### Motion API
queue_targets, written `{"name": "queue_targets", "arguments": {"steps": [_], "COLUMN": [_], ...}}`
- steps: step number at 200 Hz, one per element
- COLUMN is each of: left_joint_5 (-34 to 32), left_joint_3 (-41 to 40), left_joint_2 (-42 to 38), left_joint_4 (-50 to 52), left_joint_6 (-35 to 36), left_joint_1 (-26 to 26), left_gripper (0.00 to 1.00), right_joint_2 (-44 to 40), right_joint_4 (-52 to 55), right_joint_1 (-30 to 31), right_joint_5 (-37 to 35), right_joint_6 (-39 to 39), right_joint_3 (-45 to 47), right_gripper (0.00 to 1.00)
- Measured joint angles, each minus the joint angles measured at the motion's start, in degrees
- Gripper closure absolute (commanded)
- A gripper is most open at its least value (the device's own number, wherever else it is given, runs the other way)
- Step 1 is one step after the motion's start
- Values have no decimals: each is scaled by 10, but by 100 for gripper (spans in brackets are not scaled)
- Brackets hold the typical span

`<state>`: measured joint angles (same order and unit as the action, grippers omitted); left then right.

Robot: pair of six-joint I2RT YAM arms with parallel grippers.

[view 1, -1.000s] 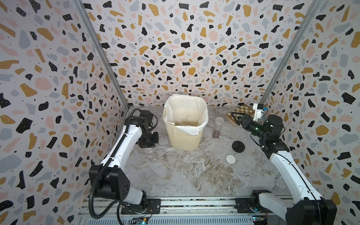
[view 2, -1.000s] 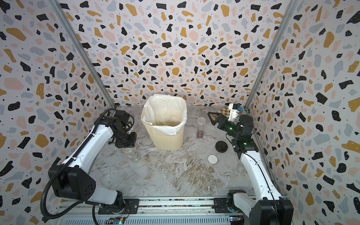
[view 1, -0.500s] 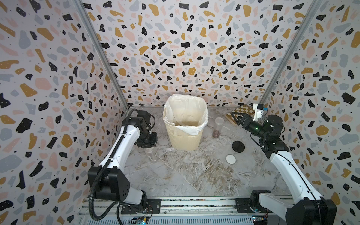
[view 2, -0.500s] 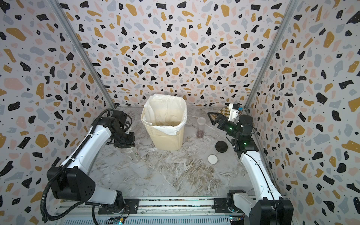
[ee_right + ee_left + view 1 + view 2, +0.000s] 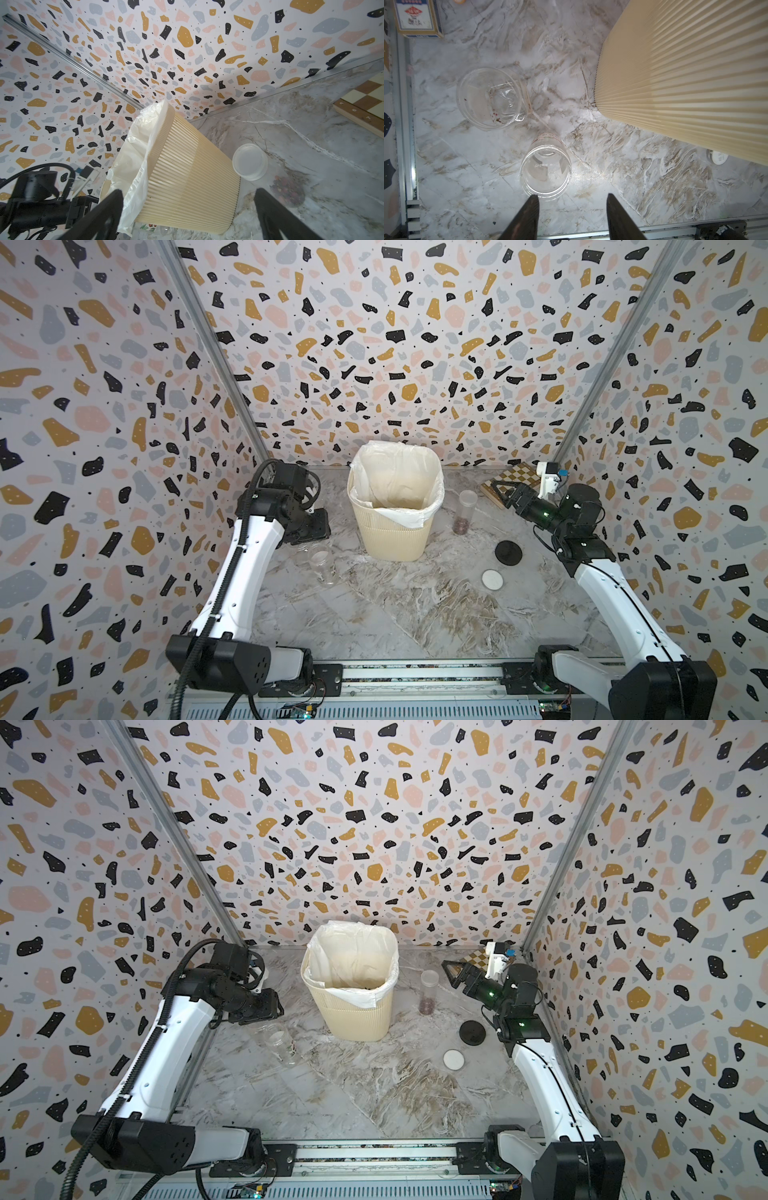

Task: Empty the moldy dried flower tea in the jars
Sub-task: Place the jar at the center of the board, then pick up the jar from the center of the board.

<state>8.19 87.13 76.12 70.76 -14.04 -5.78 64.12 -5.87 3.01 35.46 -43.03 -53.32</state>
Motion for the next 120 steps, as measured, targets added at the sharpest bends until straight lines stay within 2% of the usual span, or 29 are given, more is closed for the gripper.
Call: {"name": "queue_targets", "arguments": {"steps": [26, 73, 120], "left_joint_5": [28, 100, 148], "left_joint_3": [-8, -71, -139], "left_joint_2": [-38, -111, -145], "left_joint_4": [-21, -86, -149], "left_joint_6": [-2, -16, -33], "left_joint_1": [0, 0, 0], "left_gripper": [48, 48, 46], "right_joint_2": [28, 95, 131], "right_joint_4": [72, 194, 281], "right_joint_1": [17, 103, 121], "right_joint_5": [-41, -180, -274], "right_joint_6": [52, 170, 238], "right_joint_3": [-40, -136, -167], "right_gripper": [1, 2, 3]}}
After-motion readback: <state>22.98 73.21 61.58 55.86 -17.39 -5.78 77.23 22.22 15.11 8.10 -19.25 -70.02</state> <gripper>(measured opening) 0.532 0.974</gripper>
